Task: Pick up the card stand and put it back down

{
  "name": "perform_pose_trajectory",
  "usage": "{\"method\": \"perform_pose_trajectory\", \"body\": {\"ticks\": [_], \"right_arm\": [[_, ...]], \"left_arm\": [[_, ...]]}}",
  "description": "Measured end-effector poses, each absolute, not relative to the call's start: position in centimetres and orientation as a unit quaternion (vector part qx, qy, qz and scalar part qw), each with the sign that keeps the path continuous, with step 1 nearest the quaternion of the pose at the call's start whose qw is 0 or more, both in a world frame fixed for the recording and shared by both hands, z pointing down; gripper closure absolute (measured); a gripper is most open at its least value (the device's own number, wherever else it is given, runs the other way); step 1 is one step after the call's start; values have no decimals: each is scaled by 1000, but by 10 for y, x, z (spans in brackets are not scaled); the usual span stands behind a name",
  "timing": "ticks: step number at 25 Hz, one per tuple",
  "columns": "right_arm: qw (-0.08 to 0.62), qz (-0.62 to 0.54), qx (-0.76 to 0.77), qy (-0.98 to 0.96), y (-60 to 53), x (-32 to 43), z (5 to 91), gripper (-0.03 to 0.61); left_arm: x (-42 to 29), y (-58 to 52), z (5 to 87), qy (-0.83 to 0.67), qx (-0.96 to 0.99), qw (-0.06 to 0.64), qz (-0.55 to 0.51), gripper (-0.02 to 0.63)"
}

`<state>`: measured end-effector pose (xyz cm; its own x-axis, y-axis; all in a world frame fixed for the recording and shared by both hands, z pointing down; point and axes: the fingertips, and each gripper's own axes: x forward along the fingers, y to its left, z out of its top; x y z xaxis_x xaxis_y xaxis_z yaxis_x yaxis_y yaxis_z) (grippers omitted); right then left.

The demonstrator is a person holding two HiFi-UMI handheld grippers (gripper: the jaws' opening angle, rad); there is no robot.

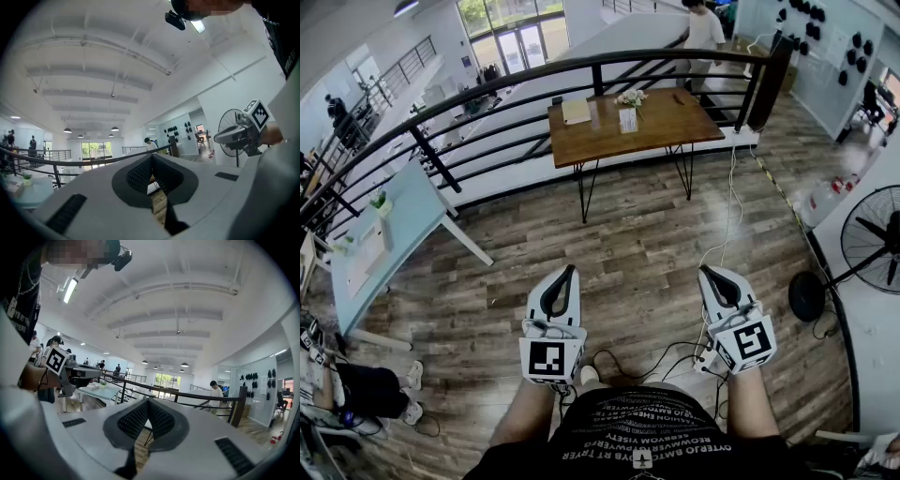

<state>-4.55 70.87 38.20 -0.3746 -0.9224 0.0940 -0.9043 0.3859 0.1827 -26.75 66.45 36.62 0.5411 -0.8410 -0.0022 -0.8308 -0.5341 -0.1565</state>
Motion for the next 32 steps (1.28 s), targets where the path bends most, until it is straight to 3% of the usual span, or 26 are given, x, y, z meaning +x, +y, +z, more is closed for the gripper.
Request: {"method": "perform_pose_trajectory", "body": {"ticks": [14, 21, 32], "right_arm": [[57, -7, 541, -839, 712, 23, 397, 565], [76, -22, 539, -839, 693, 20, 400, 563], [87, -3, 552, -829, 634, 11, 412, 563]], "left_arm": [[-205, 681, 360, 511, -856, 63, -43, 591], [-213, 668, 359, 524, -846, 81, -60, 591], [-206, 601, 384, 497, -865, 49, -60, 591]]}}
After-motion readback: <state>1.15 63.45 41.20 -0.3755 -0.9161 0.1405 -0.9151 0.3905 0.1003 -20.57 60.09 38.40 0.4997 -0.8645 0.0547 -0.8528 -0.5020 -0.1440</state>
